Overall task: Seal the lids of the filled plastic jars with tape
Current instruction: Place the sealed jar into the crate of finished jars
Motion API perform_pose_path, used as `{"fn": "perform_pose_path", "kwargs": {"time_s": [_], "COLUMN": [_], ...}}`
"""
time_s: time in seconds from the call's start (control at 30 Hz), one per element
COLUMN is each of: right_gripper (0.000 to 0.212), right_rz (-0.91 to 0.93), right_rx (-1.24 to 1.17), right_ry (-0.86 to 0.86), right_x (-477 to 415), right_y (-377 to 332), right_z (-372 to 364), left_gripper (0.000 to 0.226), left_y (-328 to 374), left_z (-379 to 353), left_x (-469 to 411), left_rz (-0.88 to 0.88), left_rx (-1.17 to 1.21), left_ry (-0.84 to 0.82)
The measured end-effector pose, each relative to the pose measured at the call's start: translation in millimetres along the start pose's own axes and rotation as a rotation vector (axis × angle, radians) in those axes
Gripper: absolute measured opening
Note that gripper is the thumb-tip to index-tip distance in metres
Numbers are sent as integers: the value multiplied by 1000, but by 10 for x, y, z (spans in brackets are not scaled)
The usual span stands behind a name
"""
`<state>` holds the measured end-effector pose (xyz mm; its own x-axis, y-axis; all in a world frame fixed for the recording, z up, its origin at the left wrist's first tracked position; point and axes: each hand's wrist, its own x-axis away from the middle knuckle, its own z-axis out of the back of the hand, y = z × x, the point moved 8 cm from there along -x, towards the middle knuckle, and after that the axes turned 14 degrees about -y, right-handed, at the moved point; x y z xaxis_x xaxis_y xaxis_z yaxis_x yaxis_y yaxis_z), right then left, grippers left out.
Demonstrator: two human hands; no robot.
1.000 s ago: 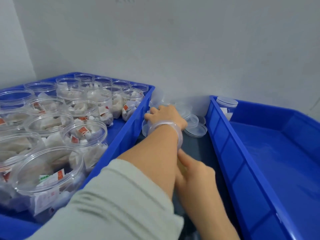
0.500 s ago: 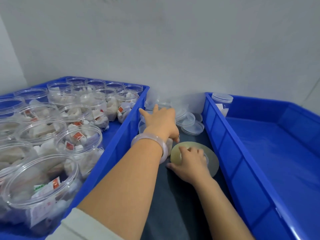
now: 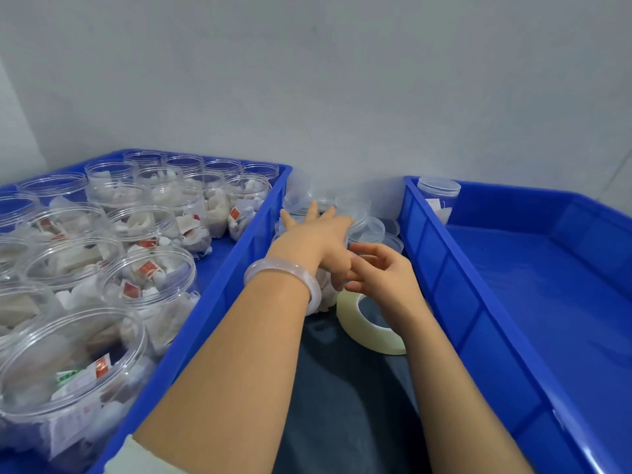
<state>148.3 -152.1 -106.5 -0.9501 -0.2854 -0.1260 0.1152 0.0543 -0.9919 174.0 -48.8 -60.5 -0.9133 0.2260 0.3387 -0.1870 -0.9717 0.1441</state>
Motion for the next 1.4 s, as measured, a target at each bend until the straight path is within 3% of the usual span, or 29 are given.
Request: {"fn": "perform_pose_path", "kwargs": {"time_s": [0.1, 0.2, 0.3, 0.37, 0.43, 0.5, 0.63, 0.77, 0.97, 1.17, 1.3, 1.4], "right_gripper": [36, 37, 35, 35, 31, 23, 21, 28, 11, 10, 17, 17], "right_rz": [-34, -5, 73, 101, 127, 145, 144, 123, 110, 89, 54, 31], "right_rx": [5, 211, 262, 304, 380, 399, 391, 351, 348, 498, 478, 463], "right_ry": [-14, 50, 159, 131, 110, 100, 37, -51, -82, -172, -387, -431], "right_x": [20, 16, 14, -20, -58, -97, -166, -227, -220, -180, -69, -81], "right_y": [52, 6, -72, -106, -141, -163, -164, -153, -154, -282, -360, -391], "right_z": [-37, -32, 57, 45, 30, 34, 66, 93, 82, -11, -193, -243], "left_gripper": [116, 117, 102, 88, 79, 67, 46, 58, 58, 96, 79, 80], "left_y": [-51, -148, -189, -270, -457, -574, -698, -735, -772, -798, -870, -917], "left_z": [4, -142, -235, -261, -353, -457, -598, -676, -727, -736, -727, -738], "left_x": [100, 232, 427, 565, 527, 336, 45, -9, -64, -102, -39, -24], "left_rz": [39, -17, -212, -349, -342, -291, -229, -283, -289, -222, -154, -160], "left_rx": [54, 262, 498, 738, 1076, 1355, 1393, 1388, 1397, 1380, 1439, 1519], "left_ry": [45, 205, 552, 858, 1011, 952, 820, 865, 878, 862, 938, 930]}}
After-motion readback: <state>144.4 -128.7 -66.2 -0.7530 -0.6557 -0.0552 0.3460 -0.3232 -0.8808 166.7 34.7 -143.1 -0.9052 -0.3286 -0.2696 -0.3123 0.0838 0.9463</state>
